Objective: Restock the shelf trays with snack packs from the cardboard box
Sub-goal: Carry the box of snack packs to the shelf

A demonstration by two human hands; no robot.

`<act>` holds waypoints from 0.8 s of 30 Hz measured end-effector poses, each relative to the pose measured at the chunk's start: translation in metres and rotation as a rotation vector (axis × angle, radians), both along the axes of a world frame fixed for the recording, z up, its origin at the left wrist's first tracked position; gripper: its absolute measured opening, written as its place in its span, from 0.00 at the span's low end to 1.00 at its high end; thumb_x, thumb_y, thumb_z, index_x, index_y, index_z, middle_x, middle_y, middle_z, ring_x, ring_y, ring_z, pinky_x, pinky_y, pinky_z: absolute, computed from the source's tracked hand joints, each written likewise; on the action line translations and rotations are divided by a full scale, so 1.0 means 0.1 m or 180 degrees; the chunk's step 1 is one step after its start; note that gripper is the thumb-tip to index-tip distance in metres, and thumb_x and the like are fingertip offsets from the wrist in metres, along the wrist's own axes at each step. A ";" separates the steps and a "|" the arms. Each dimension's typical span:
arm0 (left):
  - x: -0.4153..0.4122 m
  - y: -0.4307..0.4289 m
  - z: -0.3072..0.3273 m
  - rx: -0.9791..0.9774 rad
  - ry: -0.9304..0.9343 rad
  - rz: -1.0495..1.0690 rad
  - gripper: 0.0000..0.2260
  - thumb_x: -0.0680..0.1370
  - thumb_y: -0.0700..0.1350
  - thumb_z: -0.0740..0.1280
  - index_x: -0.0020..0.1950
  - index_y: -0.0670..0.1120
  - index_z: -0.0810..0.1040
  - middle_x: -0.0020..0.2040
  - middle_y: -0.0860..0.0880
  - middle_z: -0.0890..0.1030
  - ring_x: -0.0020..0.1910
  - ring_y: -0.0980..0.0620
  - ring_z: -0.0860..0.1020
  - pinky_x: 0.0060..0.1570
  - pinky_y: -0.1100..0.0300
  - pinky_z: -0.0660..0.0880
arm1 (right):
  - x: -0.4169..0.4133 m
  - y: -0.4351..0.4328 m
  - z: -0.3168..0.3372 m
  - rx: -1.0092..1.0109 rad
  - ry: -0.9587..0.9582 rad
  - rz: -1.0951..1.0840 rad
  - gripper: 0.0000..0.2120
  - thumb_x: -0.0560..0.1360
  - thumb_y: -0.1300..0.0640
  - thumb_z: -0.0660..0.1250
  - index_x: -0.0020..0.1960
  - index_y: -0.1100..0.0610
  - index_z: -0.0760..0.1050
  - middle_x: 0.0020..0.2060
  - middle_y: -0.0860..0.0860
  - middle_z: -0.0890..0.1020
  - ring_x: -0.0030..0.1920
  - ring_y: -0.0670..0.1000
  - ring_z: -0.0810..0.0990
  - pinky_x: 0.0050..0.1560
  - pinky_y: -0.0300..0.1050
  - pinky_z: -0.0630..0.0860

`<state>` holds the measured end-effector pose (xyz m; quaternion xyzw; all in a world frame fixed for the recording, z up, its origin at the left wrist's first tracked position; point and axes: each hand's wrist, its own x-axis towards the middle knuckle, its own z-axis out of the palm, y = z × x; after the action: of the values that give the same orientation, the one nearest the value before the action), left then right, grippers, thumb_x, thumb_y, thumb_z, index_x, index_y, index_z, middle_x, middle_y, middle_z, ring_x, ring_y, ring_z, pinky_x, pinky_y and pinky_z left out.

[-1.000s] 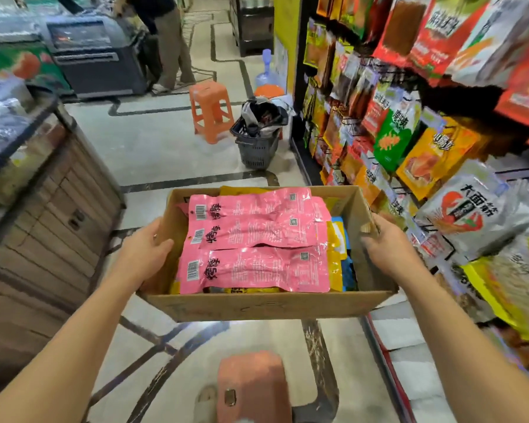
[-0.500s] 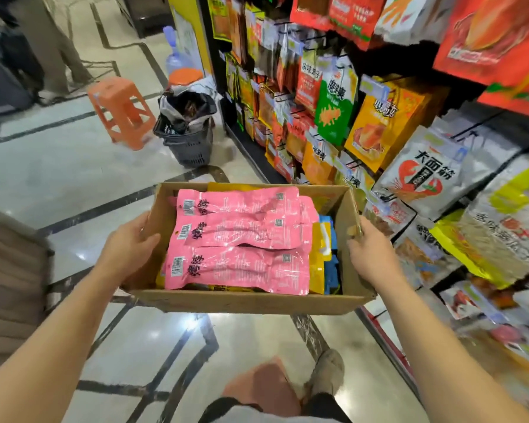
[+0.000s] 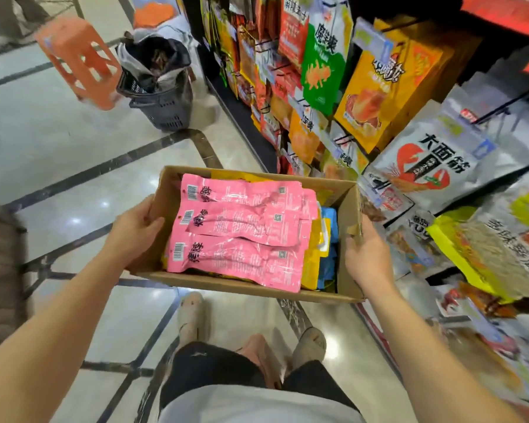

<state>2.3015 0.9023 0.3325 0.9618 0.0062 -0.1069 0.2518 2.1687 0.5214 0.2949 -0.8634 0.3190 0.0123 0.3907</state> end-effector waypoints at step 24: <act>2.52 -0.65 -3.11 0.0254 0.0676 -0.1354 0.22 0.80 0.45 0.64 0.72 0.62 0.66 0.61 0.47 0.81 0.58 0.41 0.78 0.62 0.45 0.74 | 0.54 0.93 -3.07 0.0451 0.0050 -0.2186 0.27 0.83 0.54 0.59 0.76 0.33 0.60 0.48 0.50 0.82 0.50 0.57 0.81 0.52 0.49 0.76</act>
<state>2.5534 0.8370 0.0220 0.9341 -0.1659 -0.2577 0.1834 2.2222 0.6140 -0.0122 -0.6764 0.5922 -0.0910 0.4284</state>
